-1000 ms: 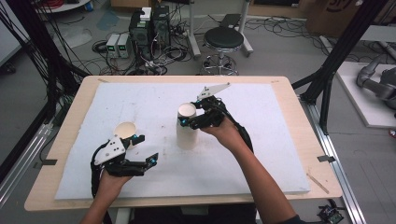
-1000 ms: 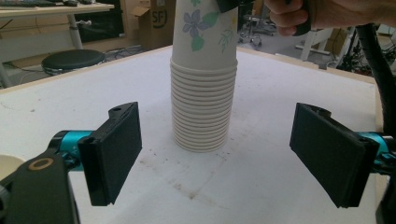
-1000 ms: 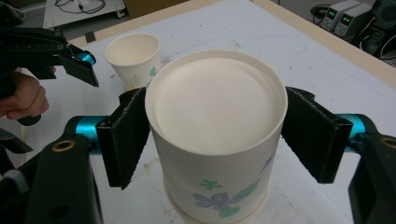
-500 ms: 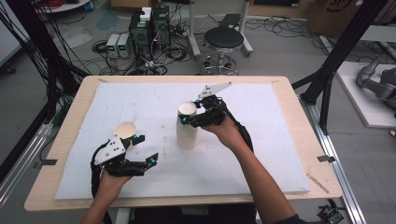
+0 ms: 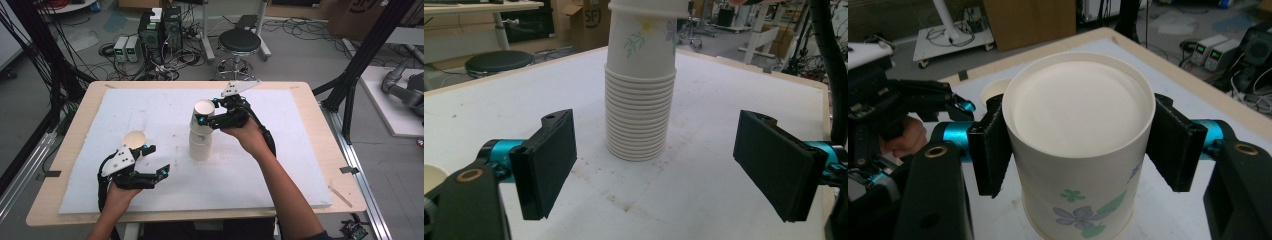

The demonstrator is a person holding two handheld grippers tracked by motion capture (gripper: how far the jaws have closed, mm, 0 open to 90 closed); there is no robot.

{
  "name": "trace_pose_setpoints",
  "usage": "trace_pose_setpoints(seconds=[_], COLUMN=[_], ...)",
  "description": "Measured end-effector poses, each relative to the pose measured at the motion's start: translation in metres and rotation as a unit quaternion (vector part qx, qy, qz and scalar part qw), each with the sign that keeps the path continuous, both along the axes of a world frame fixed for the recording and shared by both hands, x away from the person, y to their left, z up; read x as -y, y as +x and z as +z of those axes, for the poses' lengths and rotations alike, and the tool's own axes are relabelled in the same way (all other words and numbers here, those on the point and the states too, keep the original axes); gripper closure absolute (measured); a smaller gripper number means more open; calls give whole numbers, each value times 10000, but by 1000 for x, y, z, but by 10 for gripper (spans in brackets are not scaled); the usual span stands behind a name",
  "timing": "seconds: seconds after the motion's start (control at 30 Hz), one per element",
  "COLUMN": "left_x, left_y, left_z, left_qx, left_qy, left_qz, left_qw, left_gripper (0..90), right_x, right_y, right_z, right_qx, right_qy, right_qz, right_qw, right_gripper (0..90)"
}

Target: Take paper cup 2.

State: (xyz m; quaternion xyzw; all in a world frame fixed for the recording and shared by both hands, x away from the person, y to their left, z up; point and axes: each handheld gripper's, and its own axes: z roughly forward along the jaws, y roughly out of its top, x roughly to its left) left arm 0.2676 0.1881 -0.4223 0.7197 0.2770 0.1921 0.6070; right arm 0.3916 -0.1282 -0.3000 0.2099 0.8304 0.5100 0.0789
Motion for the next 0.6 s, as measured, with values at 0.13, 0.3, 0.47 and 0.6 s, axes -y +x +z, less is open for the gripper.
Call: trace_pose_setpoints(seconds=[0.13, 0.3, 0.47, 0.6], left_x=[0, 1, 3, 4], left_y=[0, 0, 0, 0], left_z=[0, -1, -1, -1], left_qx=[-4, -20, -38, -26], left_qy=[11, 1, 20, -8], left_qz=[-13, -18, -42, -53], left_qw=[10000, 10000, 10000, 10000], left_gripper=[174, 174, 174, 174], right_x=[7, 19, 32, 43], right_y=[-3, -8, -13, -19], right_z=[9, 20, 33, 40], right_qx=[129, 229, 372, 441], right_qy=[168, 307, 425, 493], right_qz=[-5, -16, -48, -79], right_qw=[9998, 9993, 9984, 9978], right_gripper=[345, 348, 352, 355])
